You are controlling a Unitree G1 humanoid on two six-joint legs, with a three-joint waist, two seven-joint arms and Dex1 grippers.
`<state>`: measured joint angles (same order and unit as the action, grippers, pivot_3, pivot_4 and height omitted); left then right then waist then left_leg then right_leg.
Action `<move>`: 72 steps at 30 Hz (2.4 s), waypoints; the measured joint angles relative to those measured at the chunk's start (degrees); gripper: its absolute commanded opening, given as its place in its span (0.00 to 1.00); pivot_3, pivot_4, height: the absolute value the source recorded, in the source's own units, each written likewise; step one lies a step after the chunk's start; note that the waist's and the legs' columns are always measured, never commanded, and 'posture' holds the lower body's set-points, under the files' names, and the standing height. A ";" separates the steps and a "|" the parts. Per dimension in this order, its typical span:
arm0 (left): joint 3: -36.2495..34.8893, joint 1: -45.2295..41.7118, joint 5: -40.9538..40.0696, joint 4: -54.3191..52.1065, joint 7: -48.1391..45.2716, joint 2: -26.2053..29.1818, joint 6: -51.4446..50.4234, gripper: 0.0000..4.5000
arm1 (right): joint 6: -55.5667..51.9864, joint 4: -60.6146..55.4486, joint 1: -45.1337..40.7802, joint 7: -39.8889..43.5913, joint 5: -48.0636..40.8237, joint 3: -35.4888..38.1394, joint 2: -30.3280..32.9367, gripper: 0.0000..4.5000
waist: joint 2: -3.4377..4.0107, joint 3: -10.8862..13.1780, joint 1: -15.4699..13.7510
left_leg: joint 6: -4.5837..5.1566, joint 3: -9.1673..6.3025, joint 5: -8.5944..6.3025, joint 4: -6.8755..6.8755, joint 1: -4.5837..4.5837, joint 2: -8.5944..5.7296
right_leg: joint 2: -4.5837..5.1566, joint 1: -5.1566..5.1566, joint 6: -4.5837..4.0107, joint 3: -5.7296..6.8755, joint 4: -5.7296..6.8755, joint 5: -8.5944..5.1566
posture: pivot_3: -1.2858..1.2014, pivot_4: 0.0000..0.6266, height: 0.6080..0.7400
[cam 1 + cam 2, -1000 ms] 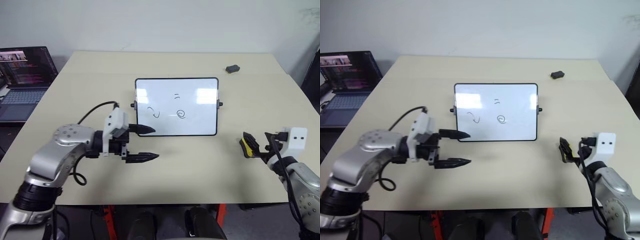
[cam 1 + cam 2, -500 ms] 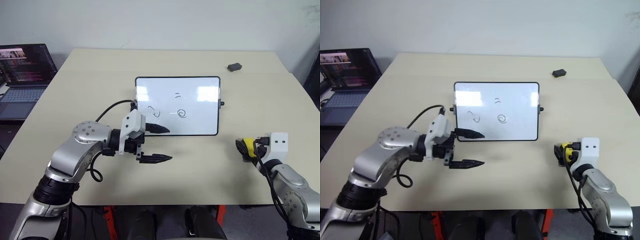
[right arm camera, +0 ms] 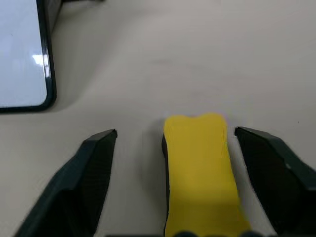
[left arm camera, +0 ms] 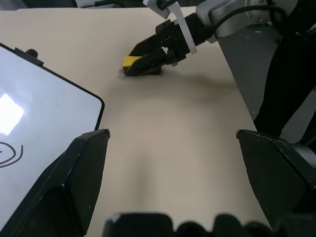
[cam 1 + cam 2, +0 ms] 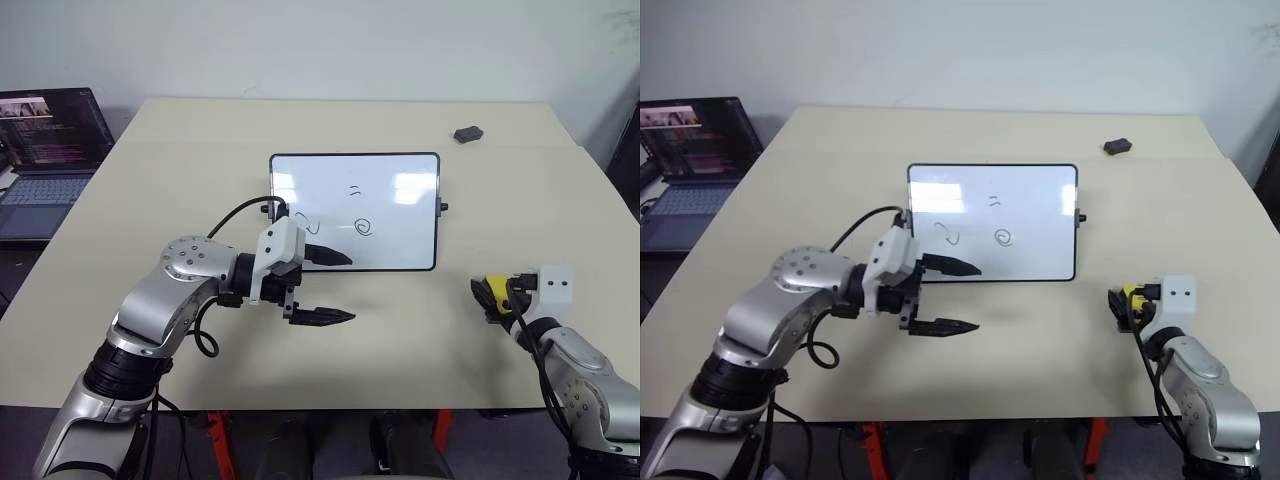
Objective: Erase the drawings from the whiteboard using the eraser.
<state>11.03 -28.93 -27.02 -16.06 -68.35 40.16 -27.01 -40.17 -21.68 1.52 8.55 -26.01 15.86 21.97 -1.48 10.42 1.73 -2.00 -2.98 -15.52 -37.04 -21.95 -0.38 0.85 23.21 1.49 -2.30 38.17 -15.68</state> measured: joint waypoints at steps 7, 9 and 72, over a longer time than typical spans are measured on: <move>0.00 0.32 0.36 0.00 -0.04 0.06 0.03 1.00 | -0.01 0.49 -0.32 0.63 0.68 0.00 0.06 0.22 | 0.00 -0.01 0.06 | 0.00 0.01 0.00 -0.02 0.03 0.01 | 0.00 0.00 0.00 -0.02 0.06 0.00 | 0.52 0.24 1.00; -0.01 0.96 0.40 -0.01 -0.04 0.17 0.04 1.00 | 0.24 0.55 -0.42 0.95 1.83 -0.46 0.30 0.22 | 0.01 -0.01 0.06 | 0.00 0.03 0.00 -0.03 0.06 0.00 | 0.00 0.00 -0.01 -0.03 0.10 0.00 | 0.52 0.24 1.00; -11.34 4.99 4.44 -1.37 27.37 2.38 -16.67 1.00 | 34.59 49.15 -50.61 3.61 36.59 -30.14 -10.91 0.22 | -0.18 -0.14 0.08 | 0.02 -0.09 0.09 -0.91 0.19 -0.04 | 0.09 -0.08 -0.12 0.04 0.90 0.23 | 0.52 0.24 1.00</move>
<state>-0.31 -23.93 -22.58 -17.44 -40.98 42.55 -43.68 -5.58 27.46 -49.09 12.16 10.58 -14.29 11.06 -1.66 10.29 1.82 -1.98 -3.07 -15.43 -37.95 -21.77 -0.42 0.94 23.13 1.37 -2.26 39.06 -15.44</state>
